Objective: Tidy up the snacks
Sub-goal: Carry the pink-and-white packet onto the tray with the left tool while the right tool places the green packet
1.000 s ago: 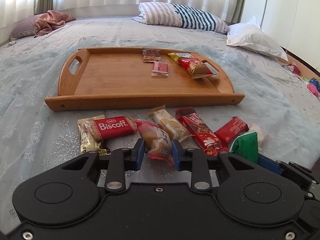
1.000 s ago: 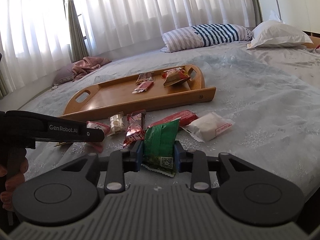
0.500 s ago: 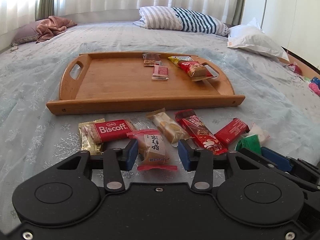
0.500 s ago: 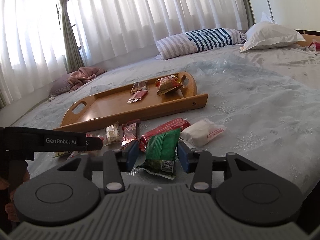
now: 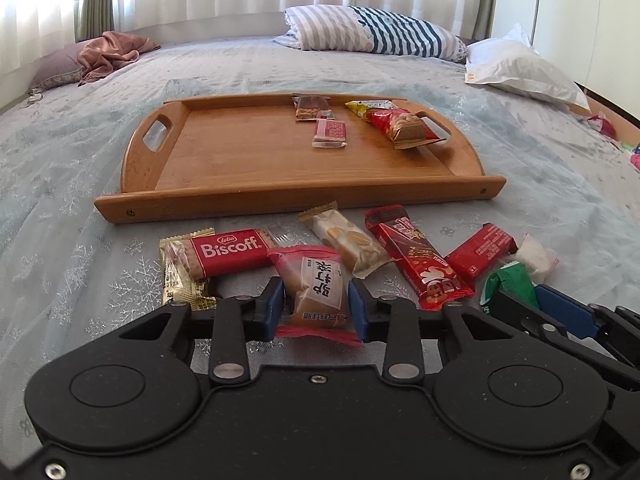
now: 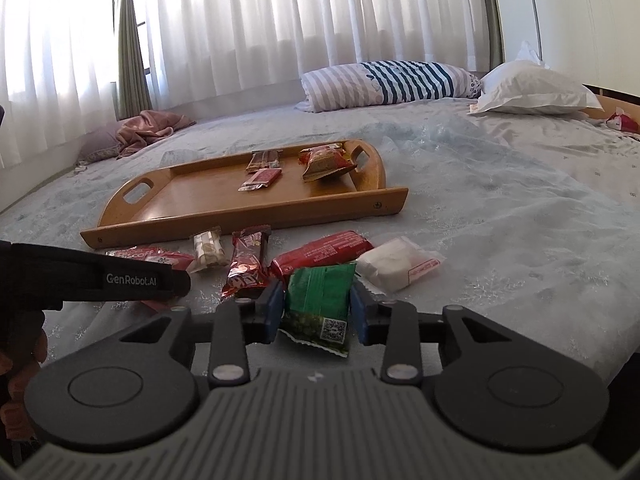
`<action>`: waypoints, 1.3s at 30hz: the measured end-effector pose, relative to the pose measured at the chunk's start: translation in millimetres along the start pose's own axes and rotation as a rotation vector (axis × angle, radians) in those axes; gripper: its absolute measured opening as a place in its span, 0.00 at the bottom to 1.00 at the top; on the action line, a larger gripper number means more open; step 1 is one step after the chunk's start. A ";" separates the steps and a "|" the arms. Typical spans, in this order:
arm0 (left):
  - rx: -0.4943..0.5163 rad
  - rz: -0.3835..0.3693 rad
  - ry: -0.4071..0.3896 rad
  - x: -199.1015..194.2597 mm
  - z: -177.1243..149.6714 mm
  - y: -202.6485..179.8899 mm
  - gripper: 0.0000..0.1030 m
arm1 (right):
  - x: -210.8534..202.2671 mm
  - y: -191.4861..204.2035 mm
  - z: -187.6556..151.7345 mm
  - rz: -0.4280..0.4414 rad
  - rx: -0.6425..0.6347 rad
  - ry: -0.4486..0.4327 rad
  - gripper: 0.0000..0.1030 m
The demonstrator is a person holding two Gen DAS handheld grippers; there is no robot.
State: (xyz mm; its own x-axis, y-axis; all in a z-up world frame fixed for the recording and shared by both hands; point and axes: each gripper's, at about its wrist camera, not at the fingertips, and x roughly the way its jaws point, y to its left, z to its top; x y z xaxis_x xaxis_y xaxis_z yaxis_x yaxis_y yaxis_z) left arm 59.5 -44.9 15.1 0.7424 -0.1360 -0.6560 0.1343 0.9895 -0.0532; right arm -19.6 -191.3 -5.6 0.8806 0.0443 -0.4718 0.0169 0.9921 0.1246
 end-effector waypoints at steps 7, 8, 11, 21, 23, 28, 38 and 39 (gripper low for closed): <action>-0.029 -0.046 -0.019 -17.0 7.7 4.5 0.31 | -3.1 2.7 6.3 0.008 -0.024 -0.012 0.36; -0.032 -0.058 -0.028 -21.0 10.4 4.9 0.31 | -3.6 3.1 8.4 0.009 -0.029 -0.017 0.36; -0.053 -0.112 -0.038 -27.5 20.2 7.7 0.29 | -5.6 2.7 15.8 0.014 -0.032 -0.035 0.36; -0.060 -0.149 -0.074 -23.6 52.2 4.7 0.27 | -1.7 -4.5 47.0 0.045 -0.025 -0.097 0.36; -0.061 -0.148 -0.079 -20.6 58.7 4.4 0.27 | 3.7 -8.3 54.6 0.050 -0.013 -0.103 0.36; -0.071 -0.161 -0.084 -9.0 75.6 2.6 0.27 | 18.5 -15.3 68.0 0.047 -0.002 -0.106 0.36; -0.074 -0.156 -0.057 28.8 103.0 -6.3 0.27 | 58.8 -31.5 91.4 0.060 0.026 -0.078 0.36; -0.075 -0.152 -0.053 32.7 104.5 -7.1 0.27 | 63.1 -32.7 92.6 0.062 0.028 -0.071 0.36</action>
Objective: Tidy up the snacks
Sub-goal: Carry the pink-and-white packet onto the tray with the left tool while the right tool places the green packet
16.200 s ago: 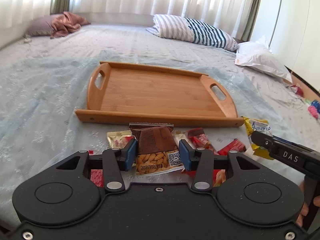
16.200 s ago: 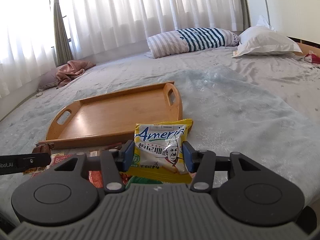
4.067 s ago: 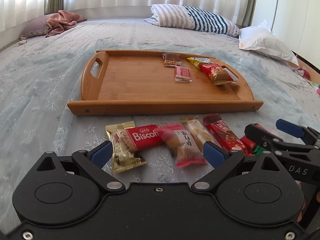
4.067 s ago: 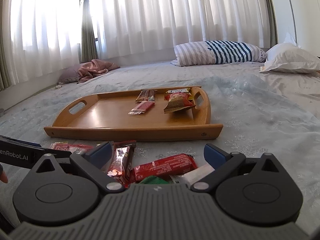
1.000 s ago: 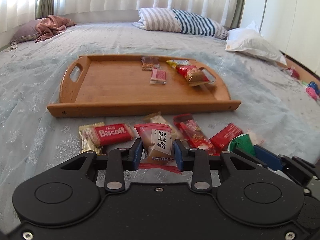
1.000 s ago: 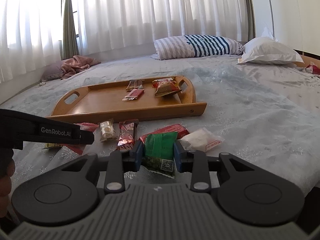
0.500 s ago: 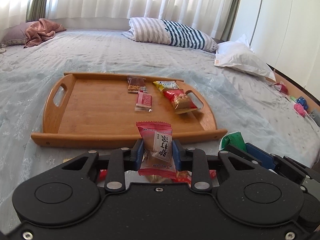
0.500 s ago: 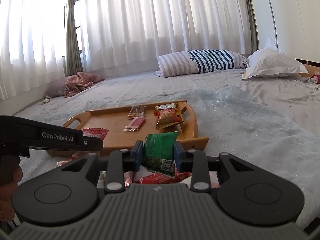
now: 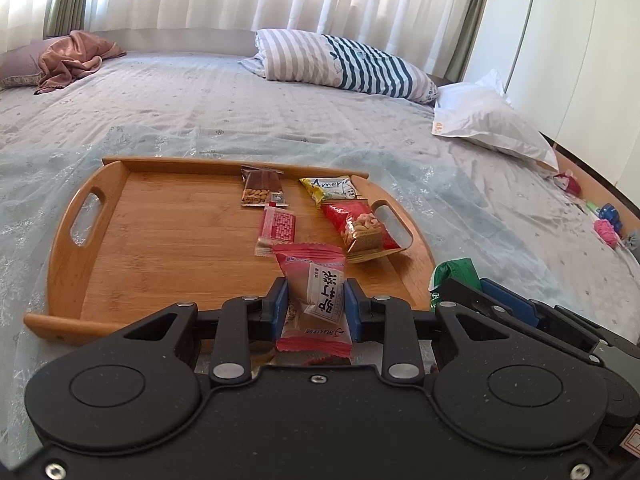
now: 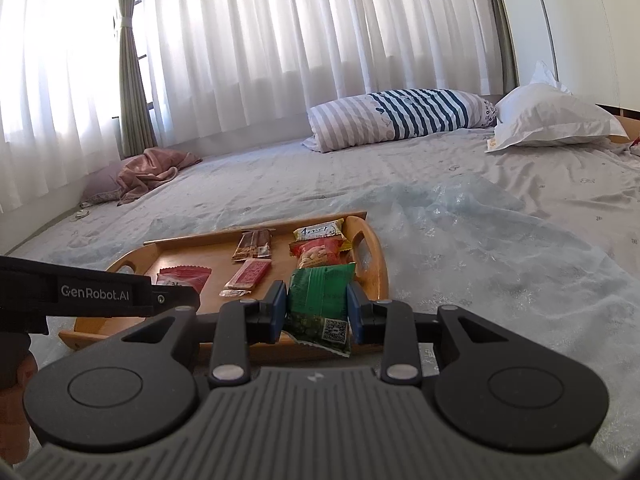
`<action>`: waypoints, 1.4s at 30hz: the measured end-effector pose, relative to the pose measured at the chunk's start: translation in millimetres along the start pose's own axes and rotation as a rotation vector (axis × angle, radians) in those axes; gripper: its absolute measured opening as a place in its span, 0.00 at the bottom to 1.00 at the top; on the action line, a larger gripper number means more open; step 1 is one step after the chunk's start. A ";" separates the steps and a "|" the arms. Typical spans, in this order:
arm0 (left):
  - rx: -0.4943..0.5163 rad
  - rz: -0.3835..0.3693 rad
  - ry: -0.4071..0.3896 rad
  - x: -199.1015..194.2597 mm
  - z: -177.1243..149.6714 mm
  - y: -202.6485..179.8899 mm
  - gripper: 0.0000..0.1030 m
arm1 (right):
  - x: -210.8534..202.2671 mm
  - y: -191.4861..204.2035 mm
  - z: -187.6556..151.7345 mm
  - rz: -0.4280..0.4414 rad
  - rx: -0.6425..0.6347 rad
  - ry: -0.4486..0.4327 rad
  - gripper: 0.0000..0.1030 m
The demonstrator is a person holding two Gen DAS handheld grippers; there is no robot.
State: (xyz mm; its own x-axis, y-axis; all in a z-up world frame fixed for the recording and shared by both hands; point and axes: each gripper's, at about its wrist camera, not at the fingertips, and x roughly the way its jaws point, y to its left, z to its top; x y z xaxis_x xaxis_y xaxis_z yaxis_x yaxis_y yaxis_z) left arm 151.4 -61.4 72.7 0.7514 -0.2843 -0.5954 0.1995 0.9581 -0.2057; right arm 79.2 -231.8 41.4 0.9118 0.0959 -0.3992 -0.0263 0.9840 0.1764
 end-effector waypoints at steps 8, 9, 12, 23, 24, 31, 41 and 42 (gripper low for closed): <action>0.011 0.051 0.022 37.2 11.5 -2.4 0.27 | 31.4 -2.1 4.4 0.001 -0.033 0.043 0.36; 0.016 0.059 0.024 42.4 12.6 -2.6 0.27 | 35.2 -2.4 4.5 0.002 -0.035 0.050 0.36; 0.022 0.076 0.034 55.3 14.9 -3.5 0.27 | 46.6 -4.4 5.5 -0.003 -0.043 0.069 0.36; 0.025 0.103 0.069 86.3 14.7 -2.8 0.27 | 69.9 -5.5 3.0 -0.011 -0.062 0.110 0.36; 0.025 0.106 0.069 87.8 14.4 -2.9 0.27 | 71.8 -5.9 3.1 -0.011 -0.059 0.115 0.36; 0.026 0.116 0.074 95.9 14.9 -2.2 0.27 | 78.7 -6.7 2.2 -0.016 -0.066 0.125 0.36; 0.031 0.127 0.071 100.7 14.1 -3.7 0.27 | 84.1 -7.1 0.9 -0.014 -0.065 0.139 0.36; 0.031 0.127 0.072 100.7 14.0 -3.7 0.27 | 84.2 -7.3 0.7 -0.015 -0.065 0.139 0.36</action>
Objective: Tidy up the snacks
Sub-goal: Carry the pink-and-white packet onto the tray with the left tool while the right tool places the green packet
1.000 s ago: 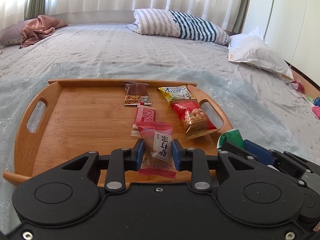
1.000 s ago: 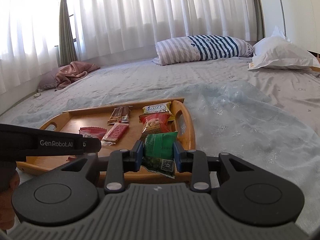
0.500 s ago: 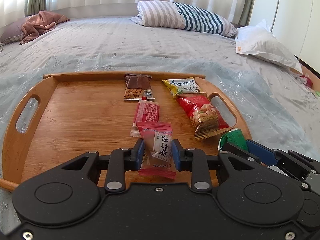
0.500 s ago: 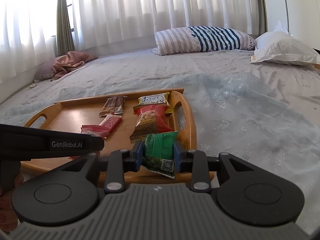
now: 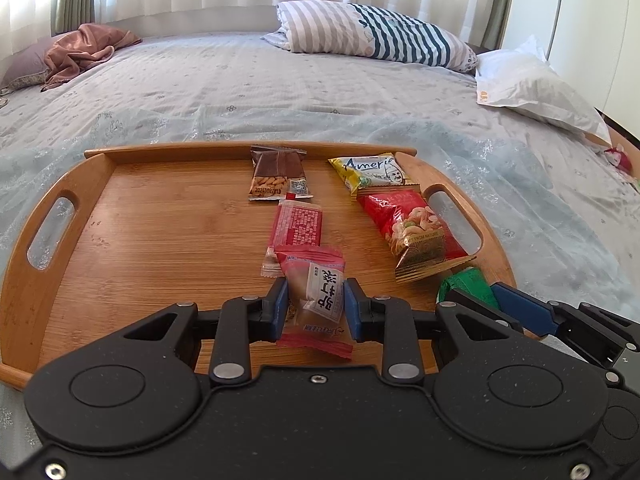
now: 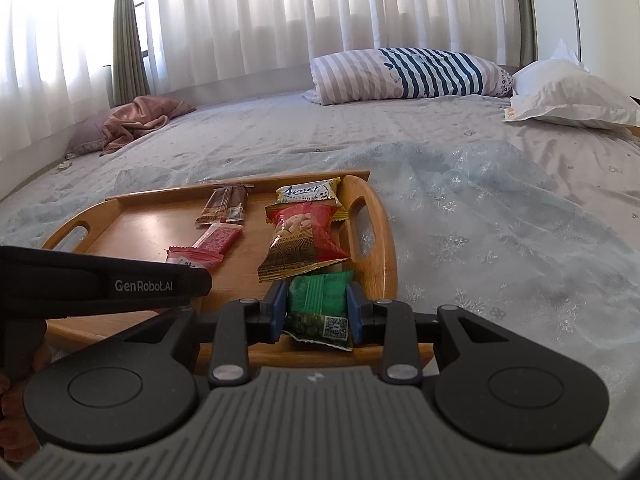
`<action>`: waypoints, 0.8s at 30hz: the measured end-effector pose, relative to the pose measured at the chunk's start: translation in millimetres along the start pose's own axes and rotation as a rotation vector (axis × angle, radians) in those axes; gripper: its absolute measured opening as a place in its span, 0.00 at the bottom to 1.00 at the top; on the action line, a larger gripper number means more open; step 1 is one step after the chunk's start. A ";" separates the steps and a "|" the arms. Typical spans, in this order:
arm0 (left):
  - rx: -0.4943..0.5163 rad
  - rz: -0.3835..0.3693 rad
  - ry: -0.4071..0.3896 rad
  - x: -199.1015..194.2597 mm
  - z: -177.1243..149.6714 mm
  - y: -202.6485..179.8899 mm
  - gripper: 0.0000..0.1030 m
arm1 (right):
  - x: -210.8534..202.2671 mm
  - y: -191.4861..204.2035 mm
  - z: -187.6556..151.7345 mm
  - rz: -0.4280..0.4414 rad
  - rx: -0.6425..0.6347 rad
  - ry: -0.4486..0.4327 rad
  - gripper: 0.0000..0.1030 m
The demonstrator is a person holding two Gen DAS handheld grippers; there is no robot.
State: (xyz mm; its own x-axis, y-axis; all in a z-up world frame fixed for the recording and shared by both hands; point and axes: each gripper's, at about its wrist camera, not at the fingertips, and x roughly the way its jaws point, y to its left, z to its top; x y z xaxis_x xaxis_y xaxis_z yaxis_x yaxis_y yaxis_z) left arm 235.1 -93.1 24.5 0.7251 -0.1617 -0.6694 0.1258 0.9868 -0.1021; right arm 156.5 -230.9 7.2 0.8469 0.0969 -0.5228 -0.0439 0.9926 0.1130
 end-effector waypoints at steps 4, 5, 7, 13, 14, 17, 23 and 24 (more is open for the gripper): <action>0.002 0.001 -0.001 -0.1 -0.1 0.2 0.28 | -0.1 0.1 0.0 0.000 0.000 -0.001 0.36; 0.003 0.001 -0.001 0.2 -0.1 0.1 0.28 | -0.1 0.0 0.0 0.000 -0.001 0.000 0.36; 0.003 0.001 -0.001 0.2 -0.5 0.1 0.28 | -0.1 0.1 0.1 0.000 -0.001 -0.001 0.36; 0.001 0.000 0.005 1.8 -1.9 0.1 0.29 | -0.6 0.1 -0.3 0.001 -0.002 -0.001 0.36; 0.002 0.000 0.006 2.4 -2.5 0.1 0.29 | -0.6 0.1 -0.3 0.001 -0.002 0.000 0.36; 0.005 0.003 0.007 3.4 -3.7 -0.5 0.30 | -0.5 0.0 -0.5 0.001 -0.002 0.000 0.36; 0.005 0.009 0.003 2.5 -4.1 -1.5 0.35 | -1.8 -0.2 0.2 0.004 0.002 -0.003 0.39; 0.005 0.011 0.000 1.7 -4.2 -1.6 0.37 | -2.7 0.3 0.3 0.003 -0.001 -0.005 0.39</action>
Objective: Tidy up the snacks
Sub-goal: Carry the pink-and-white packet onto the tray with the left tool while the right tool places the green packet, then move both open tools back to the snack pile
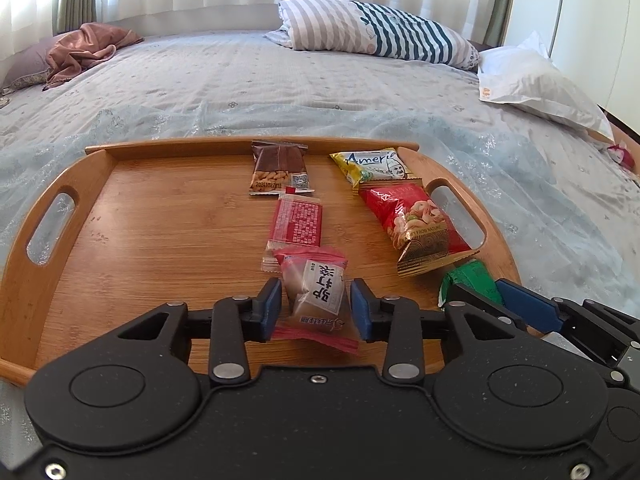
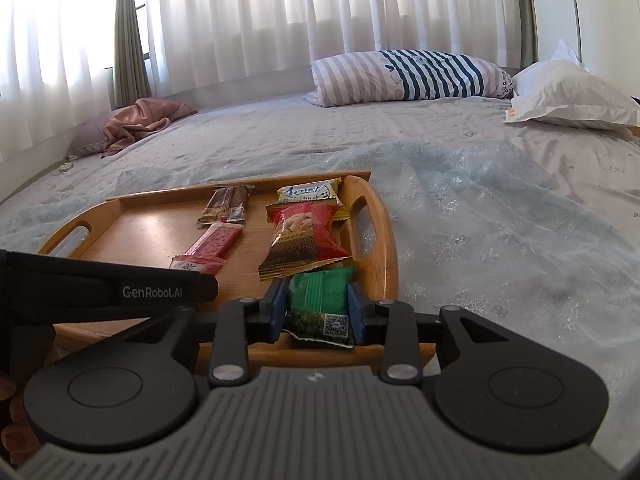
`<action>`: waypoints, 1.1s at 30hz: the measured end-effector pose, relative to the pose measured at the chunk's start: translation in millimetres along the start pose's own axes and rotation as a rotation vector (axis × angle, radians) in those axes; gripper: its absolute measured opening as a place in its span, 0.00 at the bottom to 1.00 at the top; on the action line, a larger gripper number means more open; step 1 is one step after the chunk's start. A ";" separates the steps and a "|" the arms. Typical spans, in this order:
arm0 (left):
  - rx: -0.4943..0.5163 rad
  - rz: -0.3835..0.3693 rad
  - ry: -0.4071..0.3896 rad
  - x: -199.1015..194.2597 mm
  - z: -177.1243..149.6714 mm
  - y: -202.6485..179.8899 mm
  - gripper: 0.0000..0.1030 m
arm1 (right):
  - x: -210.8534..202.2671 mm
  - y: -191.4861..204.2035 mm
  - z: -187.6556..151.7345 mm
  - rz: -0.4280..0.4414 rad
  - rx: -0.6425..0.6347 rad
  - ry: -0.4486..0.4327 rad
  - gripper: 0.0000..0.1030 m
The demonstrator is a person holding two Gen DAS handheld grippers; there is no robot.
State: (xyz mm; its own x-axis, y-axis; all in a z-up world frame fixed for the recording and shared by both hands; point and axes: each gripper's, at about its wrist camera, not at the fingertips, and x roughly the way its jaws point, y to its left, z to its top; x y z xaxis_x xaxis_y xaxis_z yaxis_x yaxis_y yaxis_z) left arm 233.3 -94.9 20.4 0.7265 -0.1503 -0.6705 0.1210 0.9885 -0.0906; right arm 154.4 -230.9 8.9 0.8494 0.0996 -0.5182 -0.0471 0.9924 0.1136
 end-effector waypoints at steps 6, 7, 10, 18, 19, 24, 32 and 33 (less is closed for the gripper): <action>0.005 -0.006 -0.027 -12.0 2.0 1.6 0.51 | -6.9 6.5 -0.4 -0.008 -0.042 -0.022 0.50; 0.009 -0.006 -0.032 -14.6 2.1 1.9 0.54 | -8.8 8.1 -0.6 -0.009 -0.051 -0.028 0.56; 0.019 -0.004 -0.039 -21.9 1.2 2.5 0.59 | -14.0 12.1 -0.7 -0.006 -0.069 -0.039 0.57; 0.024 0.007 -0.070 -49.3 -4.3 12.5 0.72 | -27.6 12.6 0.6 -0.012 -0.082 -0.060 0.64; 0.027 0.012 -0.075 -54.2 -5.2 13.5 0.73 | -29.3 12.4 0.8 -0.011 -0.082 -0.062 0.64; 0.034 0.020 -0.096 -76.0 -13.1 21.3 0.78 | -40.5 12.0 -1.1 -0.006 -0.086 -0.072 0.67; 0.040 0.035 -0.105 -109.0 -32.9 35.7 0.84 | -58.6 9.2 -5.2 0.011 -0.073 -0.085 0.73; 0.034 0.035 -0.105 -112.7 -35.9 38.6 0.84 | -60.9 8.9 -6.2 0.014 -0.072 -0.085 0.74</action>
State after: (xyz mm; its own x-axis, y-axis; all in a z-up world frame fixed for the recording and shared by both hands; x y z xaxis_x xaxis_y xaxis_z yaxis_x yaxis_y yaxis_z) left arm 131.8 -39.2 66.0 0.7972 -0.1184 -0.5919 0.1160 0.9923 -0.0423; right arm 99.0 -227.7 36.2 0.8900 0.1098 -0.4425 -0.0938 0.9939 0.0579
